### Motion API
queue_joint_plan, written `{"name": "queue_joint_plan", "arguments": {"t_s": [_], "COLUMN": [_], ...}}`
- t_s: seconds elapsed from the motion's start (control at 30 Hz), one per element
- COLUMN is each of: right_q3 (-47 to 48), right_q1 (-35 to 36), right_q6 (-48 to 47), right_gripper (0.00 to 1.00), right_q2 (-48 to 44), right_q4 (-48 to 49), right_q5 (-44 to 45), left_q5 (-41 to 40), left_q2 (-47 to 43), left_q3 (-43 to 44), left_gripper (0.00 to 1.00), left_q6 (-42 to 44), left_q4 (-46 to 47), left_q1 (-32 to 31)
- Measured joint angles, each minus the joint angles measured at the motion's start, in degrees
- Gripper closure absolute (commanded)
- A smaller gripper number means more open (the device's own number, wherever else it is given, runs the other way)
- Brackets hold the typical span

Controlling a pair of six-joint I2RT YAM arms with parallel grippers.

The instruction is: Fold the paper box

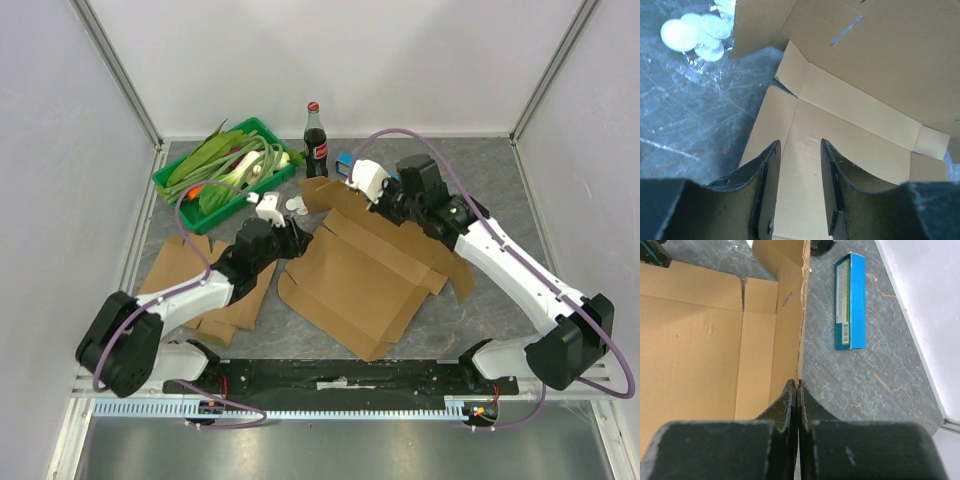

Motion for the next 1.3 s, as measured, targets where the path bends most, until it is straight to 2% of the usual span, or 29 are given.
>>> {"name": "queue_joint_plan", "arguments": {"t_s": [0.07, 0.13, 0.17, 0.23, 0.37, 0.43, 0.57, 0.7, 0.83, 0.93, 1.03, 1.07, 1.23, 1.27, 1.3], "right_q3": [-1.8, -4.0, -5.0, -6.8, -10.1, -10.6, -10.7, -10.8, -11.4, -11.4, -11.4, -11.4, -11.4, -11.4, -11.4], "right_q1": [2.1, 3.7, 4.2, 4.5, 4.5, 4.5, 3.3, -0.5, -3.0, -3.1, -3.1, -3.1, -3.1, -3.1, -3.1], "right_q6": [0.2, 0.4, 0.5, 0.6, 0.5, 0.4, 0.6, 1.4, 1.5, 1.5, 1.5, 1.5, 1.5, 1.5, 1.5], "right_gripper": [1.00, 1.00, 1.00, 1.00, 1.00, 1.00, 1.00, 1.00, 1.00, 1.00, 1.00, 1.00, 1.00, 1.00, 1.00], "right_q2": [-0.8, -2.0, -2.6, -3.8, -6.2, -6.6, -8.0, -10.6, -13.0, -13.3, -13.2, -13.2, -12.9, -12.8, -12.7], "right_q4": [1.0, 2.3, 2.9, 4.3, 6.2, 6.5, 6.3, 6.2, 5.5, 4.8, 4.3, 4.1, 3.5, 3.5, 3.5], "right_q5": [2.0, 3.6, 4.2, 4.9, 5.9, 6.1, 4.4, 1.0, -1.9, -3.9, -5.7, -6.1, -7.6, -7.6, -7.7], "left_q5": [0.0, 0.1, 0.2, 0.7, 0.7, 0.3, -2.0, 0.0, 5.6, 10.7, 17.5, 19.7, 27.5, 28.7, 29.4], "left_q2": [-3.0, -4.7, -4.9, -4.1, -2.5, -3.0, -3.1, -1.6, 2.5, 2.9, 5.0, 6.3, 12.2, 12.8, 13.1], "left_q3": [-4.0, -5.7, -5.6, -4.2, -0.3, -0.3, 1.5, 4.6, 7.5, 5.9, 5.7, 6.4, 10.6, 11.0, 11.3], "left_gripper": [0.54, 0.62, 0.71, 0.73, 0.45, 0.42, 0.25, 0.15, 0.14, 0.19, 0.29, 0.40, 0.62, 0.77, 0.86], "left_q6": [-0.7, -1.4, -1.7, -2.7, -4.6, -4.9, -2.8, 0.1, 3.4, 6.7, 10.2, 11.3, 14.6, 14.9, 15.1], "left_q4": [2.4, 3.1, 3.2, 1.9, -1.7, -1.7, -3.2, -1.2, 2.7, 6.9, 10.8, 11.1, 10.8, 10.8, 10.6], "left_q1": [0.0, 0.0, 0.0, 0.2, 0.4, 0.6, 1.1, 3.5, 7.6, 10.5, 12.7, 13.2, 13.7, 13.7, 13.6]}}
